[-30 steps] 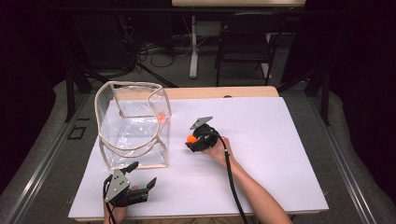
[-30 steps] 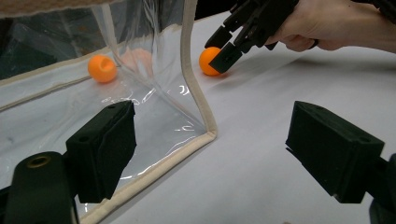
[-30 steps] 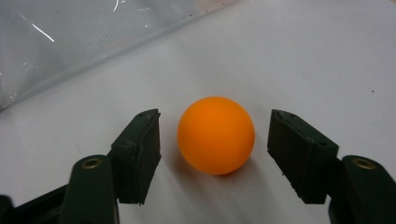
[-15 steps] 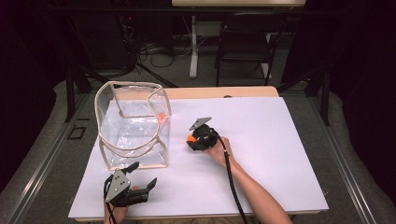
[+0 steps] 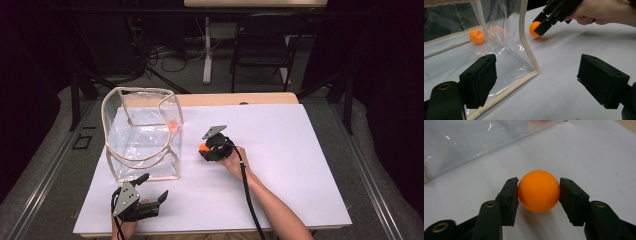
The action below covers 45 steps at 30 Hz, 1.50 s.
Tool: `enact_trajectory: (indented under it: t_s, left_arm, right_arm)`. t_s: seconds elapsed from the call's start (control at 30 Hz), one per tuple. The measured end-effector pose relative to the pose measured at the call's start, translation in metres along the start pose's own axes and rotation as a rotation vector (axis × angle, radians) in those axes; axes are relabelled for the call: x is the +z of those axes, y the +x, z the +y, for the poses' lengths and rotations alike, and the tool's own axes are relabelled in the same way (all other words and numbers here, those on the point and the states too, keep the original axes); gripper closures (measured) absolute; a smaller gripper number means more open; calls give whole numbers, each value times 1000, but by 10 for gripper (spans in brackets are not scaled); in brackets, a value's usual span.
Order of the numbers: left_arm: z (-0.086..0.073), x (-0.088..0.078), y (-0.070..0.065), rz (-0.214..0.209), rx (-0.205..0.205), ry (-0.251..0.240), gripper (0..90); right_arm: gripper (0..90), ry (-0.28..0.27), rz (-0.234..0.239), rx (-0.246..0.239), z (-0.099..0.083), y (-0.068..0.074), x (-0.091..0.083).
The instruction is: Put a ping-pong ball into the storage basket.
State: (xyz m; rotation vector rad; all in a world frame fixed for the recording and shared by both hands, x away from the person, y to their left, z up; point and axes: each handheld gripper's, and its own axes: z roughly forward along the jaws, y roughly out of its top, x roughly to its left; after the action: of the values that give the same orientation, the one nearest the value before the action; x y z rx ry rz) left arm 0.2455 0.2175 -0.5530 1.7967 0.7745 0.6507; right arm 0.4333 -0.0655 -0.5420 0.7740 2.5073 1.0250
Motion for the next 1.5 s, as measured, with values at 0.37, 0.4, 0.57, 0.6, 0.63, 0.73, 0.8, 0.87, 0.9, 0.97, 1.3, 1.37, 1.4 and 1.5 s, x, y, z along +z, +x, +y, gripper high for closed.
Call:
enact_trajectory:
  t_s: [0.37,0.4,0.57,0.6,0.63,0.73,0.8,0.87,0.9,0.97,1.3,1.37,1.4,1.5]
  left_arm:
    - [1,0,-1,0,5,-1,156]
    - [1,0,-1,0,4,-1,156]
    - [1,0,-1,4,7,-3,156]
    - [1,0,-1,3,5,-2,156]
    - [1,0,-1,4,3,-1,156]
    - [1,0,0,7,3,3,156]
    - [0,-1,1,9,0,0,156]
    - [1,-2,2,13,-6,-3,156]
    - [1,-2,2,14,-5,-4,156]
    - [1,-2,2,10,-4,-5,156]
    - [0,-2,1,15,-3,-2,156]
    - [0,-1,2,13,-6,1,155]
    - [0,-1,2,15,-9,2,156]
    - [0,-1,1,12,-5,0,156]
  right_arm:
    - [506,-8,15,-12,6,5,-9]
    - [506,-7,17,-14,6,5,-10]
    - [506,-8,18,-11,8,5,-12]
    - [506,-9,20,-15,8,5,-13]
    - [506,-10,18,-18,9,5,-14]
    - [506,-10,21,-14,11,5,-18]
    - [506,-13,22,-22,12,6,-21]
    - [506,-11,22,-22,13,6,-23]
    - [506,-10,22,-24,13,6,-24]
    - [506,-4,19,-27,14,6,-26]
    - [506,-14,27,-34,20,4,-37]
    - [506,-21,24,-39,21,4,-40]
    - [506,-22,25,-36,21,4,-41]
    - [506,-29,20,-31,22,3,-44]
